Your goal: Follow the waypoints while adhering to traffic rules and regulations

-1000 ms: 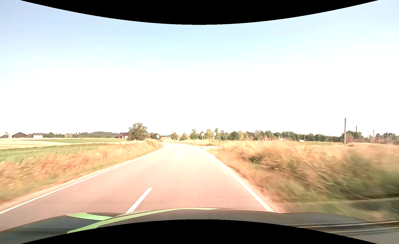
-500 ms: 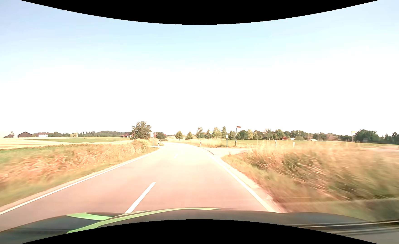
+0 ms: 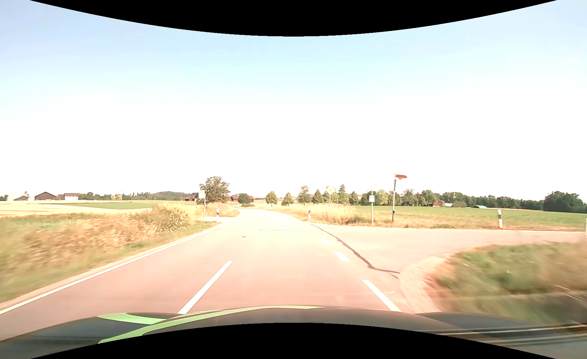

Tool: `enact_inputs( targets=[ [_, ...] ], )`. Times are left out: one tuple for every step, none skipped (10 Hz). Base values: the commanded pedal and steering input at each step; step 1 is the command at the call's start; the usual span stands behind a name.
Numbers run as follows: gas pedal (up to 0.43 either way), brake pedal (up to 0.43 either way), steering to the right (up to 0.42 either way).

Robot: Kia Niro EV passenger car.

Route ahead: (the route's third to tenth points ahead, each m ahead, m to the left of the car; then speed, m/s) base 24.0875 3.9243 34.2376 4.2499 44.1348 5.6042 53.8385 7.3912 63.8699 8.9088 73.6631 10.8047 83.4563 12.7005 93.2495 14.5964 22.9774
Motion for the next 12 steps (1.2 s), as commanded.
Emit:
enact_inputs(
  targets=[
    [0.11, 0.0, -0.019],
    [0.11, 0.0, -0.019],
    [0.11, 0.0, -0.019],
    [0.11, 0.0, -0.019],
    [0.11, 0.0, -0.019],
    [0.11, 0.0, -0.019],
    [0.11, 0.0, -0.02],
    [0.11, 0.0, -0.021],
    [0.11, 0.0, -0.022],
    [0.11, 0.0, -0.022],
    [0.11, 0.0, -0.022],
    [0.11, 0.0, -0.022]
  ],
)
